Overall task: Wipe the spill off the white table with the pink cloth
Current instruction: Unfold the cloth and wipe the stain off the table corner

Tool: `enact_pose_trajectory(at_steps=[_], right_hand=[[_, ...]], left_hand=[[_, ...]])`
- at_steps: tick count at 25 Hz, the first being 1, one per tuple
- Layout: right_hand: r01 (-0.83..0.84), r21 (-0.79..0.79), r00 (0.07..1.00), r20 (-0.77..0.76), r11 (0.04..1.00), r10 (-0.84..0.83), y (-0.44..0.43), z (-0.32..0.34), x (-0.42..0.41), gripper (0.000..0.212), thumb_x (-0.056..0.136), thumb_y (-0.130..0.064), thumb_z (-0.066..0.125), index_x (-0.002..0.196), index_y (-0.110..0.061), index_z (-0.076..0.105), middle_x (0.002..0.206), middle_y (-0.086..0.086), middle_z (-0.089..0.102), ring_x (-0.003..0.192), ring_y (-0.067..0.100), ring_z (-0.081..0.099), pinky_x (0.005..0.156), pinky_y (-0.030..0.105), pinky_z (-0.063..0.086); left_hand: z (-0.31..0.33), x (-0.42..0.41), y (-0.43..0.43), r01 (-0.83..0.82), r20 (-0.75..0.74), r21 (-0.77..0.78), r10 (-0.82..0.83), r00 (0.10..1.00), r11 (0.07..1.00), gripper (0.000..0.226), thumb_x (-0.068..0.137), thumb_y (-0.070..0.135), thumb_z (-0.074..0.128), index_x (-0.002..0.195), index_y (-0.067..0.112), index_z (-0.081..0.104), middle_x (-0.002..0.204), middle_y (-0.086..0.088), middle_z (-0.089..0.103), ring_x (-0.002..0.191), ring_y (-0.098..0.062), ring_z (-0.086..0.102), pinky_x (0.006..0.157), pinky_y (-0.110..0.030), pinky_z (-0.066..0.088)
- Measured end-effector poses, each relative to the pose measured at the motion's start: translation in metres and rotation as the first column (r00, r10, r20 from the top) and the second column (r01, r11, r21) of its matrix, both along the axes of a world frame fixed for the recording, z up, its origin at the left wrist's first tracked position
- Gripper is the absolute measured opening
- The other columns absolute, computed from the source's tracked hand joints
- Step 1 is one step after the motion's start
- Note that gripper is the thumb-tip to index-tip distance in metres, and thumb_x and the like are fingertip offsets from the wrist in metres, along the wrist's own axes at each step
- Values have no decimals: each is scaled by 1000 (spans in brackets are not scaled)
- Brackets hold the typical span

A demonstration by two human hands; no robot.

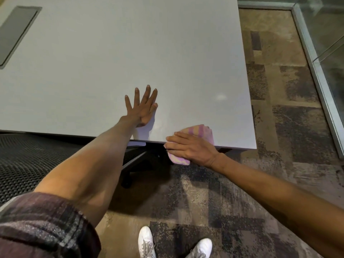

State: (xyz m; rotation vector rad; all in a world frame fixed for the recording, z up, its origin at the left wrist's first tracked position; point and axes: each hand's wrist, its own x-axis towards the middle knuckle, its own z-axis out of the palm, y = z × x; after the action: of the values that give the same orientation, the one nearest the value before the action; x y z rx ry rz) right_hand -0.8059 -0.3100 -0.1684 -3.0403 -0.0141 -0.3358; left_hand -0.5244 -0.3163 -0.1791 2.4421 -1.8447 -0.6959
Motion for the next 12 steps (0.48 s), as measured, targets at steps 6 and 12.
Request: enact_pose_trajectory(at_steps=[6, 12], right_hand=[[16, -86, 999, 39, 996, -12, 4, -5, 7, 32, 87, 0, 72, 118, -6, 73, 132, 10, 68, 128, 28, 61, 112, 42, 45], [0, -182, 998, 59, 983, 11, 0, -4, -5, 21, 90, -5, 69, 109, -12, 76, 129, 3, 69, 130, 28, 58, 113, 42, 42]], left_hand=[[2, 0, 3, 28, 2, -22, -28, 1000, 999, 56, 107, 50, 9, 158, 43, -11, 168, 14, -20, 156, -31, -19, 119, -67, -10], [18, -7, 1, 25, 35, 50, -26, 999, 998, 57, 108, 47, 12, 160, 41, -10, 168, 13, -21, 156, -29, -20, 118, -64, -13]])
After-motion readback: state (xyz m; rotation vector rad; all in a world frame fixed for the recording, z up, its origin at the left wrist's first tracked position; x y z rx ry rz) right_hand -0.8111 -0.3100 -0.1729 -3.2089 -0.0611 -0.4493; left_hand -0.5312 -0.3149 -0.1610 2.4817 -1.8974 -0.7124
